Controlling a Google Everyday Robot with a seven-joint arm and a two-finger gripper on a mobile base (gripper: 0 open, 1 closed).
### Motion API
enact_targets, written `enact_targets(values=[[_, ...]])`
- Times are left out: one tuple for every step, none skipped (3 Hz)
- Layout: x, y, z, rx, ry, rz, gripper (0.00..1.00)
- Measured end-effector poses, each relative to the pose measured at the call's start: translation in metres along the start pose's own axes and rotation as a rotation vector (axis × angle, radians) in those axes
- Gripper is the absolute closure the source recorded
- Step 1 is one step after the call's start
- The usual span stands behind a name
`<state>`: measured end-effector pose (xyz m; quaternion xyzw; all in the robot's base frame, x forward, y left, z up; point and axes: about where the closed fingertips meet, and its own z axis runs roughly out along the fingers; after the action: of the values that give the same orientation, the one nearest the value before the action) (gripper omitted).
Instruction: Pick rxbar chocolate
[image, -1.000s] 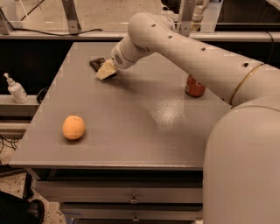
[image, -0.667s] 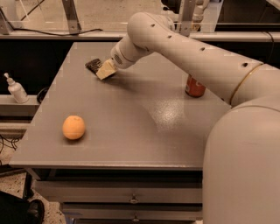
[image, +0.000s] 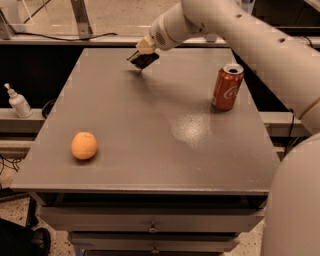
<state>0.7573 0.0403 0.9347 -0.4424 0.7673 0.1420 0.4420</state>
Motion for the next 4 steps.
enact_targets(values=[[0.001,-0.027,-0.039,0.006,-0.044,0.004,1.00],[0.008,-0.033,-0.064,-0.024,-0.074,0.015,1.00],[0.013,-0.032,-0.082,-0.087,-0.127,0.036,1.00],[0.001,-0.014,-0.095,-0.183,-0.184,0.050,1.00]])
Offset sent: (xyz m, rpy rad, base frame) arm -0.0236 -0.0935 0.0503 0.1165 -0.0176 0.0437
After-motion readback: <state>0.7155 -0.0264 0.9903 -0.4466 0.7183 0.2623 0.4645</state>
